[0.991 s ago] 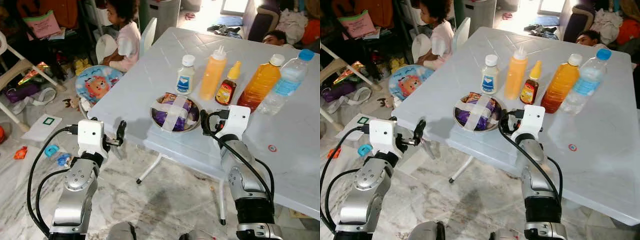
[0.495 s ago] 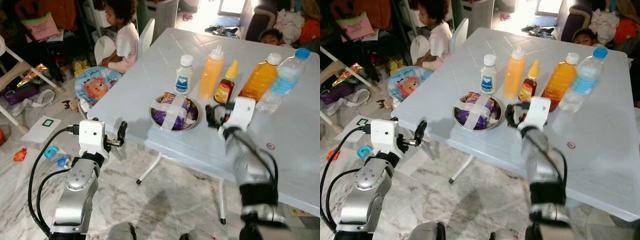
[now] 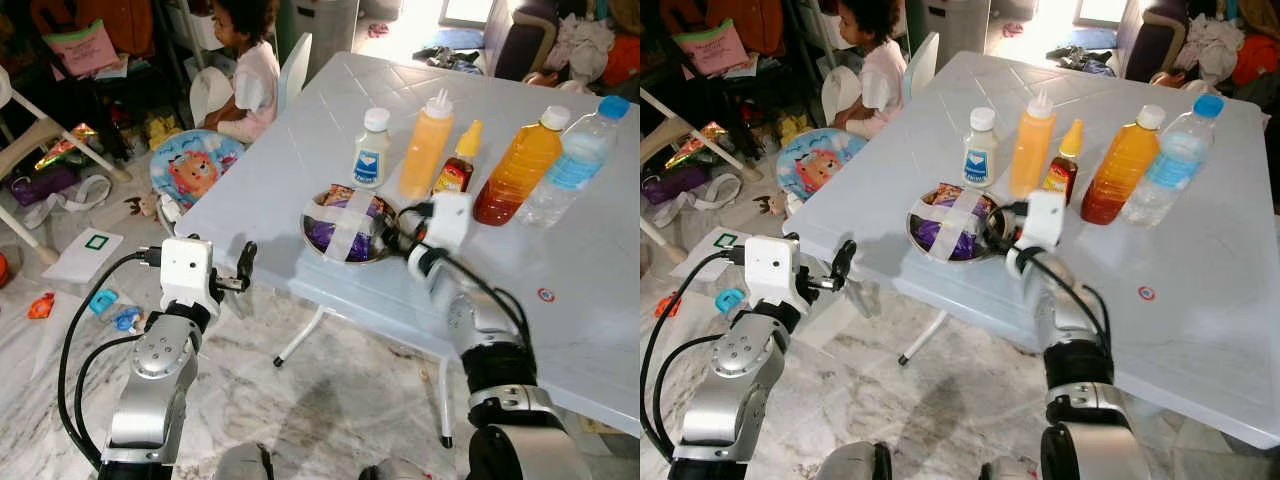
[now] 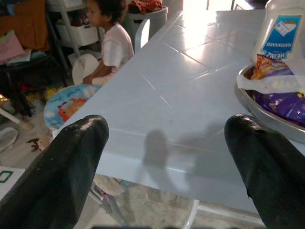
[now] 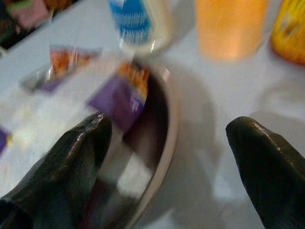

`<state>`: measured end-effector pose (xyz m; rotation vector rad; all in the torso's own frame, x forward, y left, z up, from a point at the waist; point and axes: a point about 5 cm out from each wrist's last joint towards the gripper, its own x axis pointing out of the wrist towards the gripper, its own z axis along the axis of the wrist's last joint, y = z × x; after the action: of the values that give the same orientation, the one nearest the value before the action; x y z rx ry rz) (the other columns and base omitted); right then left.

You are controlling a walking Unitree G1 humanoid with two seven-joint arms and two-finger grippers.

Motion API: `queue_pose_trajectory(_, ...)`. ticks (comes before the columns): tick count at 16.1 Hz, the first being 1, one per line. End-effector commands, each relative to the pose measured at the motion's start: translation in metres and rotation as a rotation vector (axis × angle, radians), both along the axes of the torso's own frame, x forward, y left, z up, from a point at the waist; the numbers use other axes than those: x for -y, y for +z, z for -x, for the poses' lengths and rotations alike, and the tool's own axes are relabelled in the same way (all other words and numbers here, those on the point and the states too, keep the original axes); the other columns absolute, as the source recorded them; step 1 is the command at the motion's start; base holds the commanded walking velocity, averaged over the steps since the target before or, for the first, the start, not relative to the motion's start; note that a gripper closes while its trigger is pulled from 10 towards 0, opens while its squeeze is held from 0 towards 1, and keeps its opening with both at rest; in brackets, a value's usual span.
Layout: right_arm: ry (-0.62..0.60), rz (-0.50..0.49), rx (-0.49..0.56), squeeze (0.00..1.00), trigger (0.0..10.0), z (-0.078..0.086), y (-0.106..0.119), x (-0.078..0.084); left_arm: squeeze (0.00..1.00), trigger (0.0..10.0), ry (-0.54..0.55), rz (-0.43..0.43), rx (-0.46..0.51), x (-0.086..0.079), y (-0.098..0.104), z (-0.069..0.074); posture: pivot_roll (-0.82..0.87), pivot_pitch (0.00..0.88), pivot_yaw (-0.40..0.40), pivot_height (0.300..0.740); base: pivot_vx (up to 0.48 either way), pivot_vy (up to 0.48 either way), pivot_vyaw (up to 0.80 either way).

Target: Restocking fridge

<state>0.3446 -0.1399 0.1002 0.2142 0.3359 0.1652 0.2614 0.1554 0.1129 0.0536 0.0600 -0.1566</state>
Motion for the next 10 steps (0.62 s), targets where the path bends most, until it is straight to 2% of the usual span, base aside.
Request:
queue_pose_trajectory(1,0.031,-0.003,-0.025,0.00,10.0,-0.001,0.000,-0.004,0.00,10.0,-0.006,-0.007,-0.009,-0.001,0.000,0.001,0.01,0.048,0.017,0.740,0.000,0.000,0.00)
queue_pose_trajectory(4,0.036,-0.022,-0.100,0.00,10.0,0.002,-0.008,-0.004,0.00,10.0,-0.011,-0.008,-0.012,0.000,0.000,0.001,0.00,0.048,0.017,0.740,0.000,0.000,0.00)
queue_pose_trajectory(5,-0.002,-0.051,-0.139,0.00,3.1,0.002,-0.012,0.001,0.00,10.0,-0.013,-0.009,-0.014,0.000,0.000,0.000,0.00,0.049,0.016,0.740,0.000,0.000,0.00)
queue_pose_trajectory(6,-0.025,-0.079,-0.164,0.00,0.0,0.003,-0.015,0.003,0.00,10.0,-0.014,-0.009,-0.015,0.001,0.000,0.000,0.00,0.049,0.016,0.740,0.000,0.000,0.00)
queue_pose_trajectory(7,-0.071,-0.144,-0.211,0.00,0.0,0.004,-0.018,0.006,0.00,10.0,-0.018,-0.010,-0.018,0.001,-0.001,0.000,0.00,0.051,0.016,0.740,0.000,0.000,0.00)
queue_pose_trajectory(10,-0.118,-0.175,-0.247,0.00,0.0,0.005,-0.020,0.011,0.00,10.0,-0.023,-0.010,-0.022,0.002,-0.001,0.000,0.00,0.049,0.017,0.740,0.000,0.000,0.00)
